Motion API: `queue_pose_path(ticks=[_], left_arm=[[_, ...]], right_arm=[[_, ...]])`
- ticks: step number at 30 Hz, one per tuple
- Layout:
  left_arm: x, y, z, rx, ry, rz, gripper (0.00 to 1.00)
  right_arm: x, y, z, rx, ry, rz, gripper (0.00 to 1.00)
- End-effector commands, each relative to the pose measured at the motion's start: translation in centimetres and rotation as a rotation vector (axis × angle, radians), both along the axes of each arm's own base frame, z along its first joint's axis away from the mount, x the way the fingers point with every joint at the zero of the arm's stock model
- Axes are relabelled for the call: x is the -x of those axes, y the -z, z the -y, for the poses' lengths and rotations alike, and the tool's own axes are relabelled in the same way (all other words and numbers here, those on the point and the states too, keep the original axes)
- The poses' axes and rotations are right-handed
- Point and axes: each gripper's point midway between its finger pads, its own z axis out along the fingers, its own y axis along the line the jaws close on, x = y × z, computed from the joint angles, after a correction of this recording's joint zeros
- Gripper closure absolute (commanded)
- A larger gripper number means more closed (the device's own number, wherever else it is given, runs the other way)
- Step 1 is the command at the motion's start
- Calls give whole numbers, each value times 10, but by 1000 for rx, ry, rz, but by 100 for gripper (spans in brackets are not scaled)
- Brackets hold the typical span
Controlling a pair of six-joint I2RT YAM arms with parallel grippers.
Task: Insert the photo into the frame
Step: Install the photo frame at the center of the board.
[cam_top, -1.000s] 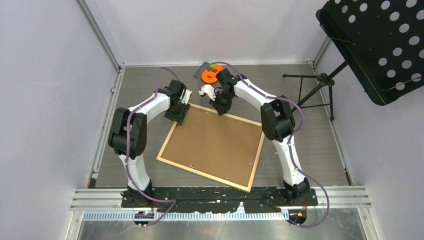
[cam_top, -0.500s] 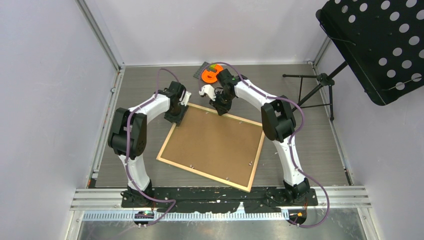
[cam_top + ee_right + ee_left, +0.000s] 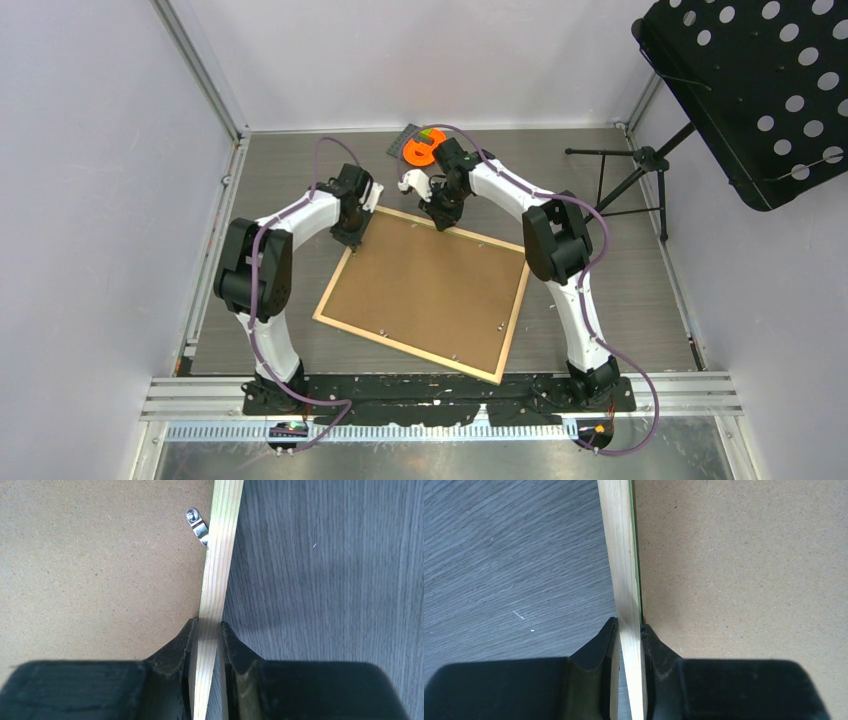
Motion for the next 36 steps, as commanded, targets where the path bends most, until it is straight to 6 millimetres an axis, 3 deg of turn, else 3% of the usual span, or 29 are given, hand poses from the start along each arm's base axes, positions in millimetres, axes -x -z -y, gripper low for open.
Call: queue_pose_path(ticks=[1, 17, 36], left_arm=[[-9, -14, -11, -37, -4, 68, 84], [-2, -13, 1, 26, -3, 35, 72], [2, -11, 4, -49, 43, 42, 69]], right_arm=[[2, -16, 1, -3, -12, 33, 94], [2, -15, 1, 0, -11, 32, 94], [2, -16, 1, -3, -13, 32, 94]])
